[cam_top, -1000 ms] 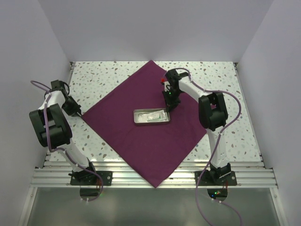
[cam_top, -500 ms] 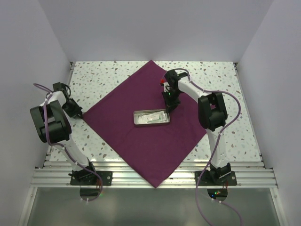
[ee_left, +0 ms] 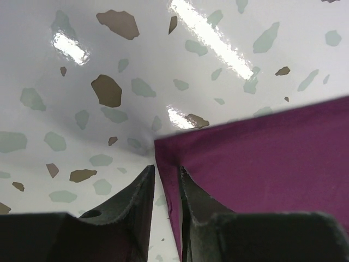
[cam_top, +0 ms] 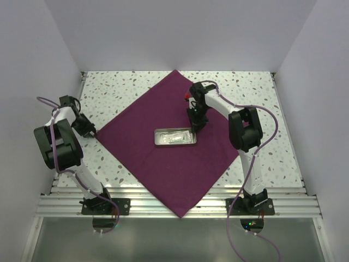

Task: Prepare the surgical pack

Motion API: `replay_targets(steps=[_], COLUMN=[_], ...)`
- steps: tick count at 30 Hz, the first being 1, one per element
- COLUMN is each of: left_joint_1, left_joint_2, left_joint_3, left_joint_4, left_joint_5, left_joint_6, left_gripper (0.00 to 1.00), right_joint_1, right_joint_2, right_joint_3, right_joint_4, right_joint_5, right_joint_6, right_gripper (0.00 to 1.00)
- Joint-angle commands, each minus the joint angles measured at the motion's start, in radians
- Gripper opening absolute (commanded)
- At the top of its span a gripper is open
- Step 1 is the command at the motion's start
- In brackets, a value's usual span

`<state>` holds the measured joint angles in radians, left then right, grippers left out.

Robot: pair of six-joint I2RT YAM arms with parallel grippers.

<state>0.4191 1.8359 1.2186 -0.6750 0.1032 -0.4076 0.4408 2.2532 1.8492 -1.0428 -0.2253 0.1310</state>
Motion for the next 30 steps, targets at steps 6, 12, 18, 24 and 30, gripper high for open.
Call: replay_targets(steps=[6,12,18,24,30], left_joint_1=[0.009,0.007,-0.008,-0.037,-0.164], left_joint_2=[-0.064,-0.109,-0.179,-0.243,-0.306], left_joint_3=[-0.016,-0.036,-0.08,-0.1,-0.139], left_joint_4=[0.028,0.026,0.035,0.043,0.051], left_joint_5=[0.05,0.073,0.108,0.15,0.147], left_joint_6=[-0.013,-0.013,-0.02,-0.03,-0.031], left_gripper=[0.27,0.33,0.36,0.32,0.32], right_joint_1=[0.01,0.009,0.01,0.009,-0.04], right_joint_2=[0.009,0.002,-0.035,-0.165,-0.391], right_joint_3=[0.021,0.022,0.042,0.05,-0.186], right_joint_4=[-0.03,-0.04,-0.052,-0.111,0.049], right_joint_5=[-0.028,-0.002,0.064,0.191,0.019], right_joint_6=[0.085,0.111,0.124,0.076,0.139], right_gripper=[0.29,0.41,0.69,0.99,0.99])
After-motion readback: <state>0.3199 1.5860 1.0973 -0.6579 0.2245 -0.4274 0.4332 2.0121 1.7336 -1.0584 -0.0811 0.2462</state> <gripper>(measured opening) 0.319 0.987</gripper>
